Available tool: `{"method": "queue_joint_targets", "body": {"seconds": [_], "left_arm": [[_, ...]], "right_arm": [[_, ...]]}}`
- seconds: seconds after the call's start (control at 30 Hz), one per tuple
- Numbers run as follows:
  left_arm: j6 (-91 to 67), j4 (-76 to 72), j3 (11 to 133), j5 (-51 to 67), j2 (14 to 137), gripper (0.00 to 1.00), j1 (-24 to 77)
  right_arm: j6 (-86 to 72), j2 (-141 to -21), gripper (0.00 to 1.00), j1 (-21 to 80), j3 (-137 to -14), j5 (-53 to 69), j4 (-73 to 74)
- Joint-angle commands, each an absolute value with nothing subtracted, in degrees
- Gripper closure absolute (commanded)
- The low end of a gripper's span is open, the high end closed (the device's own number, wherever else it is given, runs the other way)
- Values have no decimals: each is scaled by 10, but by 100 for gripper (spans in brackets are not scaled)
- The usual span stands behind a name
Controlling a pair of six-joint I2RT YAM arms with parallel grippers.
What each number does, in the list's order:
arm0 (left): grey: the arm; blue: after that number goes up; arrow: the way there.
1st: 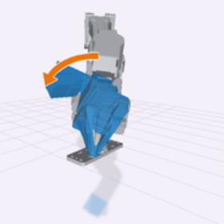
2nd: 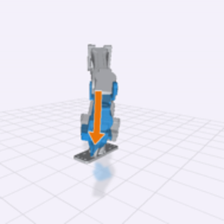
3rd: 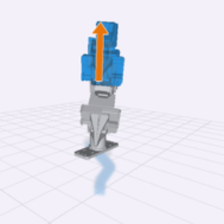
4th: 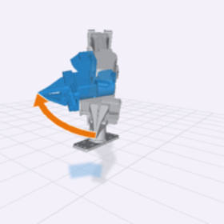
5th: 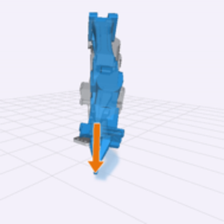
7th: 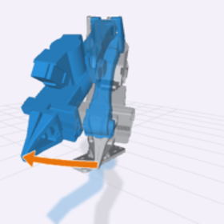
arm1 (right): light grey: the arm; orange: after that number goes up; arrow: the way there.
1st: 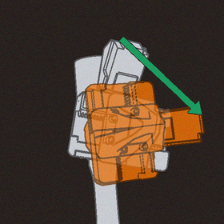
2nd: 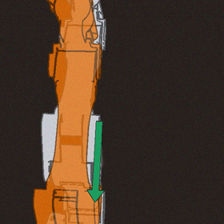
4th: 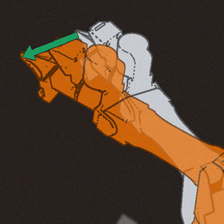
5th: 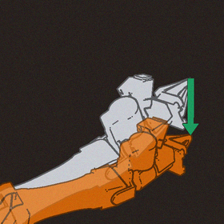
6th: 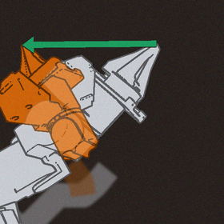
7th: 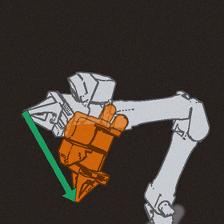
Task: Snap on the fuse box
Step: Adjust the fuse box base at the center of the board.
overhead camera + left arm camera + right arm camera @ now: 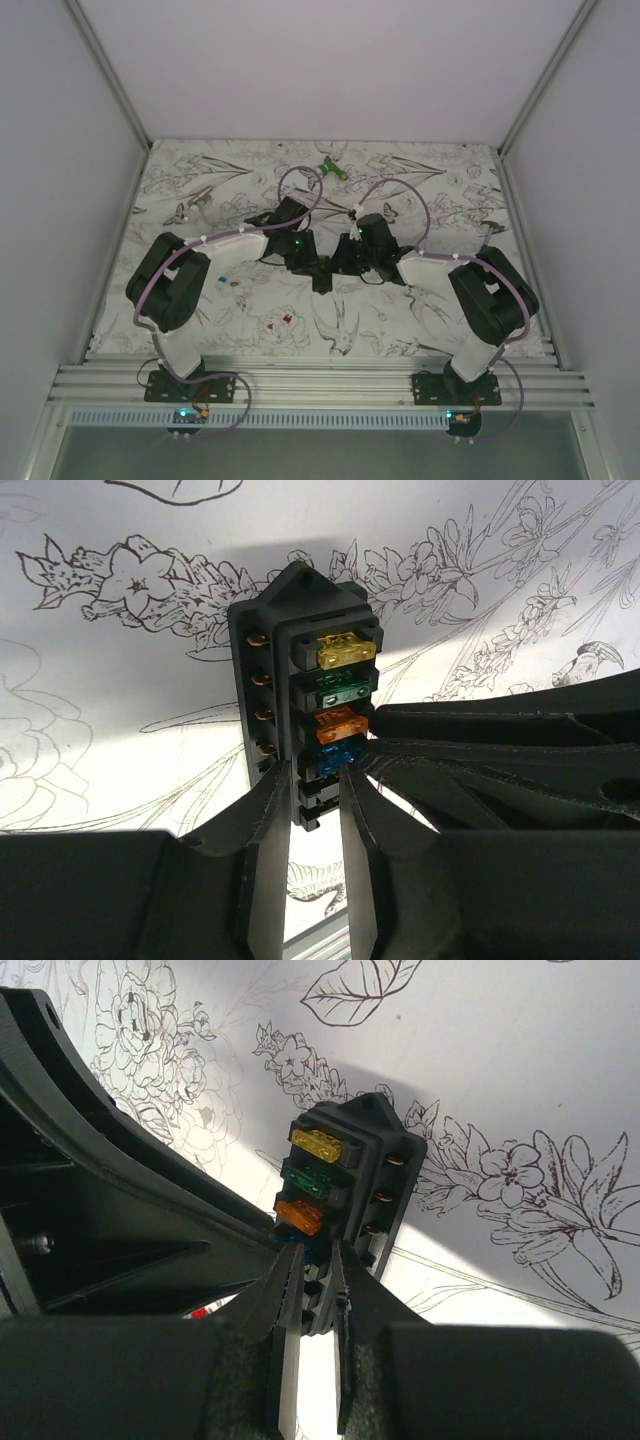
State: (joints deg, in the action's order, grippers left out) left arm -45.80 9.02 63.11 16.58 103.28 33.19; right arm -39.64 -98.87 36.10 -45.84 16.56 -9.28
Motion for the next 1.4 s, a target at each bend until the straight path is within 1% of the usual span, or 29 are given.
{"method": "queue_joint_targets", "body": {"seconds": [0.0, 0.3, 0.5, 0.57, 0.67, 0.83, 0.93, 1.03, 1.23, 1.37], "left_arm": [[-454, 96, 613, 147, 1084, 75, 343], [-454, 96, 603, 144, 1080, 76, 333], [-450, 97, 597, 146, 1077, 76, 327], [-445, 97, 599, 149, 1077, 76, 327], [-435, 97, 604, 157, 1077, 76, 327], [-395, 110, 623, 178, 1078, 75, 327], [-363, 129, 640, 181, 1077, 74, 327], [-341, 137, 651, 183, 1070, 71, 328], [-334, 141, 646, 173, 1028, 62, 330], [-359, 141, 634, 157, 1006, 59, 329]], "right_arm": [[-342, -1109, 93, 417, -389, 55, 160], [-337, -1119, 93, 442, -390, 22, 208], [-337, -1087, 94, 444, -382, 20, 217], [-336, -1054, 91, 444, -394, 22, 211], [-325, -1011, 85, 444, -436, 32, 206], [-313, -933, 78, 439, -507, 44, 182], [-312, -880, 73, 423, -515, 51, 161], [-306, -840, 68, 392, -507, 69, 142], [-285, -825, 63, 348, -495, 91, 125], [-306, -842, 61, 333, -481, 140, 74]]}}
